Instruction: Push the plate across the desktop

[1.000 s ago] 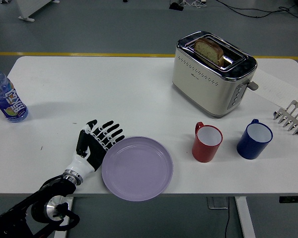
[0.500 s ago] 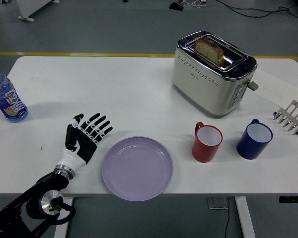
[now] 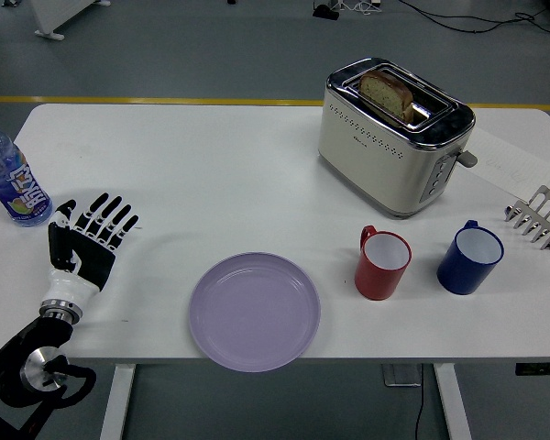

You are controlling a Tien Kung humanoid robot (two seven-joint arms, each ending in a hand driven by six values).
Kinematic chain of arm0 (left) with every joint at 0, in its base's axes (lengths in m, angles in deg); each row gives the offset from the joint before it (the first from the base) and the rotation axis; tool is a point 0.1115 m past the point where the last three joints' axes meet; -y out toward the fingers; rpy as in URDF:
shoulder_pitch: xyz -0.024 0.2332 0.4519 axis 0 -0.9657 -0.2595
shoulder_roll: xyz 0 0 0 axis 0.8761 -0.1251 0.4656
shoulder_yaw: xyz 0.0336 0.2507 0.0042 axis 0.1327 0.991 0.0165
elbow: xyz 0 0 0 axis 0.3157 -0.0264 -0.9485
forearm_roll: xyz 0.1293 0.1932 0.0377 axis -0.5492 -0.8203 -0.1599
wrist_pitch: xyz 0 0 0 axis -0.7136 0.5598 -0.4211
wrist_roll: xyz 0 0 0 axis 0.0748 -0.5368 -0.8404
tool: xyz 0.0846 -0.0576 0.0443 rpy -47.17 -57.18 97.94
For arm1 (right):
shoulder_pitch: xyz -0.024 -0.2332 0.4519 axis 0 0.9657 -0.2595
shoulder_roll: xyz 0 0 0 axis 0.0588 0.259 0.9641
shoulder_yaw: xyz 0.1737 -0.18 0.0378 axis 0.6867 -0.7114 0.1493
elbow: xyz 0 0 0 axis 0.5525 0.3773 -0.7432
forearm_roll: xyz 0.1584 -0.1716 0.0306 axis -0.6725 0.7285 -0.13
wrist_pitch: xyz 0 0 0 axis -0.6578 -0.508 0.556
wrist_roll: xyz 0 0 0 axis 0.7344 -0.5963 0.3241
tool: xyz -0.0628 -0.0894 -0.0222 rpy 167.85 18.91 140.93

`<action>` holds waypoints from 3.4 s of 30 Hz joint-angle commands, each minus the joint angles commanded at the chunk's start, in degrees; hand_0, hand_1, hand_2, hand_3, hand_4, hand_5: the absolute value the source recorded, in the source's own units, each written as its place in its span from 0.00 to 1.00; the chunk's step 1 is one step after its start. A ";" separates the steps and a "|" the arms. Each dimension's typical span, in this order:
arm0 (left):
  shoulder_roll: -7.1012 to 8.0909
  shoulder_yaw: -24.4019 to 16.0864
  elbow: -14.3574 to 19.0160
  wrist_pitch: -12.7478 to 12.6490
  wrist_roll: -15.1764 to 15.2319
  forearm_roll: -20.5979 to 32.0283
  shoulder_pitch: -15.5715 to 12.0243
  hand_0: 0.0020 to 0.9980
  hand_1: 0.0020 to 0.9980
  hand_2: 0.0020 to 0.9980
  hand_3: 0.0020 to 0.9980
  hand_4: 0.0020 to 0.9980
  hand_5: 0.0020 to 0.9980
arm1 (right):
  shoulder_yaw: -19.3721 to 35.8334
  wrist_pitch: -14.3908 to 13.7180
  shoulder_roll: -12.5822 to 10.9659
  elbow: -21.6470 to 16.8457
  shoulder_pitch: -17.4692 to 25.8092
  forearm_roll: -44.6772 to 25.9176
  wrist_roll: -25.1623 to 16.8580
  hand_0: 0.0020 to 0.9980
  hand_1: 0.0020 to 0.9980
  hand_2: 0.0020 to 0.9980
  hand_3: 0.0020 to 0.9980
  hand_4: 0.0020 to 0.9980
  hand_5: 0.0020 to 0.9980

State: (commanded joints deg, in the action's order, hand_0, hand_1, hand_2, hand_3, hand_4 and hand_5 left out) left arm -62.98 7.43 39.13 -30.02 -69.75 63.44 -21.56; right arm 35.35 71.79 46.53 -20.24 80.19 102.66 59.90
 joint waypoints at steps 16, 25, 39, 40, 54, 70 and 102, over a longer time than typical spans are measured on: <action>-0.21 -18.18 -0.20 1.51 -3.01 -3.56 -3.86 0.68 0.70 0.66 0.58 0.50 1.00 | 0.31 -0.01 0.00 -0.14 0.57 0.50 0.47 0.58 0.55 0.62 0.63 0.15 0.64; -0.27 -23.53 -0.60 2.23 -6.05 -4.02 -2.92 0.68 0.70 0.68 0.59 0.50 1.00 | -0.07 -0.15 0.00 -0.07 0.24 -0.17 0.30 0.58 0.55 0.62 0.63 0.15 0.64; -0.39 -24.58 -1.17 2.38 -6.06 -3.27 -2.54 0.68 0.70 0.68 0.59 0.51 1.00 | -0.44 -0.27 0.00 0.00 -0.20 -0.74 0.15 0.58 0.55 0.62 0.63 0.15 0.64; -0.38 -24.58 -1.19 2.38 -6.06 -3.25 -2.52 0.68 0.70 0.68 0.59 0.51 1.00 | -0.44 -0.27 0.00 0.00 -0.22 -0.75 0.16 0.58 0.55 0.62 0.63 0.15 0.64; -0.62 -25.03 -1.27 2.36 -5.87 -2.91 -2.33 0.69 0.71 0.68 0.60 0.52 1.00 | -0.42 -0.30 0.00 0.00 -0.46 -0.75 0.15 0.58 0.55 0.62 0.63 0.15 0.64; -0.68 -25.01 -1.35 2.41 -5.77 -2.95 -2.23 0.69 0.71 0.68 0.60 0.52 1.00 | -0.43 -0.28 0.00 0.02 -0.53 -0.80 0.05 0.58 0.55 0.62 0.63 0.15 0.64; -0.12 -25.61 -1.54 2.74 -6.03 -4.61 -3.82 0.69 0.71 0.68 0.60 0.53 1.00 | 0.24 -0.12 0.00 -0.12 0.45 0.24 0.38 0.58 0.55 0.62 0.63 0.15 0.64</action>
State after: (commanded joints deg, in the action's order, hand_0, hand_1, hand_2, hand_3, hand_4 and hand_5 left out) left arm -63.10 -18.18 37.60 -27.28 -75.77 58.83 -25.38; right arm 35.59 71.67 46.53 -20.36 80.64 102.90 60.28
